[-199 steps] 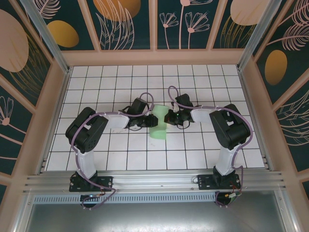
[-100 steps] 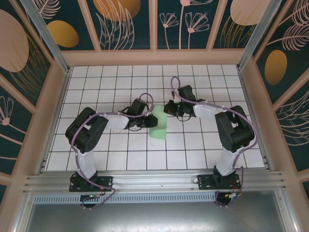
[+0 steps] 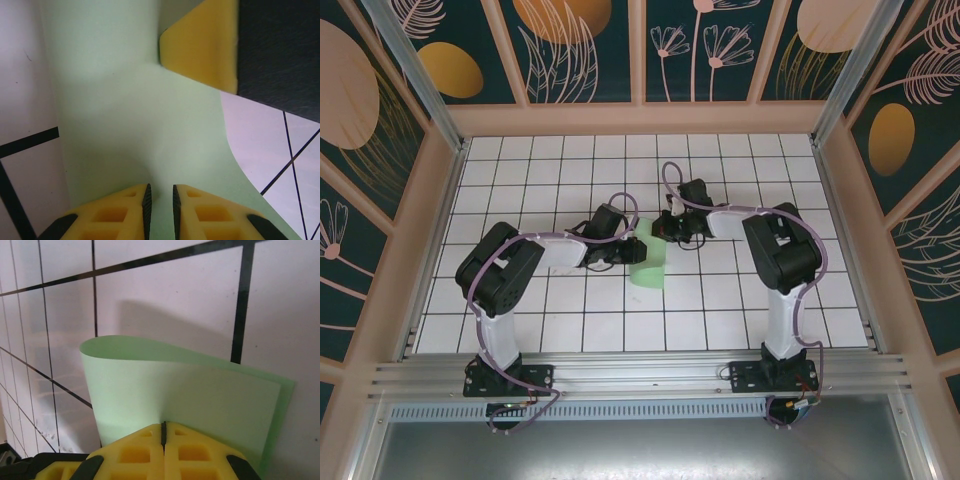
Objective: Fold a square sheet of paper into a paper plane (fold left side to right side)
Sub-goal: Hold the square sheet of paper at the center of the table, then first fold the square sheet of paper in half at the center of the table.
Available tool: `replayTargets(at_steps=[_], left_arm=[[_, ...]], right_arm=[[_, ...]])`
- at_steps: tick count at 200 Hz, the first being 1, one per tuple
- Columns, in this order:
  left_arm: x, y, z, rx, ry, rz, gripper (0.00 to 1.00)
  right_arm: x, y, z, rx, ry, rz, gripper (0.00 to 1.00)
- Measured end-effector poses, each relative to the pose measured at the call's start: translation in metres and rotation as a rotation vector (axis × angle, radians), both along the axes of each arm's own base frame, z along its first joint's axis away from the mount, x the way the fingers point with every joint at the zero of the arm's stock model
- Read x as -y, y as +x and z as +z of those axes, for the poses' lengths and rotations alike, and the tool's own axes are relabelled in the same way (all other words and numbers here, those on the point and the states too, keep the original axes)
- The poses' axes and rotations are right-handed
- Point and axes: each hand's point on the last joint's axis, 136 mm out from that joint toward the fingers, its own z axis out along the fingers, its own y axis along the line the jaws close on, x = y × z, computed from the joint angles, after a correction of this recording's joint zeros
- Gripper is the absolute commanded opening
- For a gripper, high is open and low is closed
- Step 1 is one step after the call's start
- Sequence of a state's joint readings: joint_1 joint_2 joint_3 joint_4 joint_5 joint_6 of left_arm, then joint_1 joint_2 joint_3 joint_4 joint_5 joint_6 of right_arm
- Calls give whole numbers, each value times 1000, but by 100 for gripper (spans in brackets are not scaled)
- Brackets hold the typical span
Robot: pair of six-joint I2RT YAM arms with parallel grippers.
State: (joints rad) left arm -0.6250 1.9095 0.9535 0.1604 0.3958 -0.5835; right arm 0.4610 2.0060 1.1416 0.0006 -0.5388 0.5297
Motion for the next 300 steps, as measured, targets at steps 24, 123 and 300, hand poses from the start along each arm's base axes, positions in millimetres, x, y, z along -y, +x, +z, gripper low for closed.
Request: replayTargets(at_steps=[24,123,300], left_arm=[[0,0,0,1,0,0,22],[0,-4,15,25,-14,-11,28],[-3,-35,-1,36,27,-125,17]], right_arm=[[0,3,-4,-5,-12,-6,4],[1,4,-6,-12,-29,-12,5],[1,4,-7,-13,-37,-13,5]])
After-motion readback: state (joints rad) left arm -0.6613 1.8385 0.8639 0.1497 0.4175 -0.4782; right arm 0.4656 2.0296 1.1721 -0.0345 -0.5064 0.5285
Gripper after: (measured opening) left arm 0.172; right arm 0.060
